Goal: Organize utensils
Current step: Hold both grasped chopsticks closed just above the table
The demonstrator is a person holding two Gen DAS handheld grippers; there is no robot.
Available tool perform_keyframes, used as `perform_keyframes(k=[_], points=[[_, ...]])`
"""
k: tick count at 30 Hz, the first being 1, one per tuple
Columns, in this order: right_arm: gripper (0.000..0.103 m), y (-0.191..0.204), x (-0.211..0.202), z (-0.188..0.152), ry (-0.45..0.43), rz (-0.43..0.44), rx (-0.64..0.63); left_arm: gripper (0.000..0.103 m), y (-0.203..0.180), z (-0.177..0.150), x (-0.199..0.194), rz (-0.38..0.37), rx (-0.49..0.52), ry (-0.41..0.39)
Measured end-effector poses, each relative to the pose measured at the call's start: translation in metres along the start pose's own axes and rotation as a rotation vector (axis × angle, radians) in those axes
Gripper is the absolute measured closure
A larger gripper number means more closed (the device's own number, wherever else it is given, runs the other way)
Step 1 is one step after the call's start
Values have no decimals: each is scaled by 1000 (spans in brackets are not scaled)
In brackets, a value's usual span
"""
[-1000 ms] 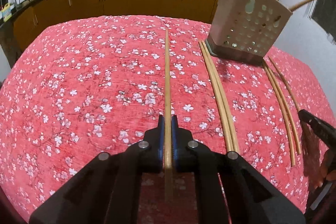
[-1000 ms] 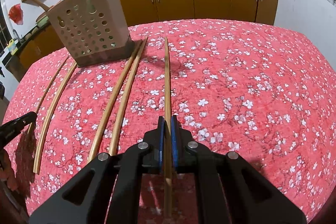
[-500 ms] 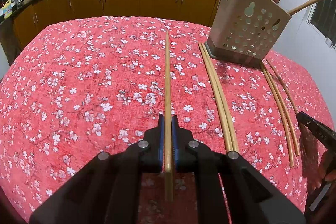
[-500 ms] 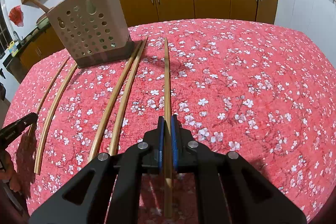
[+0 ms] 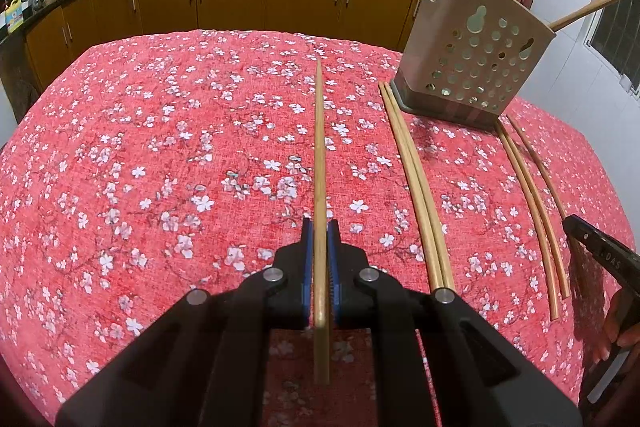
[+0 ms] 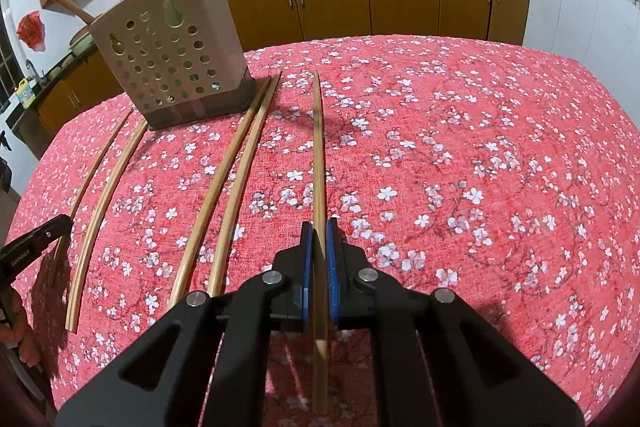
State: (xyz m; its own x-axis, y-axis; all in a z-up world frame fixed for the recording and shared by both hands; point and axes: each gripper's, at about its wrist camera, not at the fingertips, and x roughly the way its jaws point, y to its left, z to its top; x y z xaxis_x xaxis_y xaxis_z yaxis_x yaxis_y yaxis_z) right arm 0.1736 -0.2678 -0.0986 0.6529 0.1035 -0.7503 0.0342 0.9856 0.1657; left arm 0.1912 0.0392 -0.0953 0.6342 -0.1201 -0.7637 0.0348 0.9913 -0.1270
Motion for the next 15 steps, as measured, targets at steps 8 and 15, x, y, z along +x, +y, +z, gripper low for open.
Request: perform_keyframes(k=[8, 15], points=[[95, 2, -3, -4, 2, -6, -9, 93, -3, 0, -1, 3, 2, 1], [95, 1, -8, -8, 3, 5, -5, 93, -7, -8, -8, 21, 42, 6]])
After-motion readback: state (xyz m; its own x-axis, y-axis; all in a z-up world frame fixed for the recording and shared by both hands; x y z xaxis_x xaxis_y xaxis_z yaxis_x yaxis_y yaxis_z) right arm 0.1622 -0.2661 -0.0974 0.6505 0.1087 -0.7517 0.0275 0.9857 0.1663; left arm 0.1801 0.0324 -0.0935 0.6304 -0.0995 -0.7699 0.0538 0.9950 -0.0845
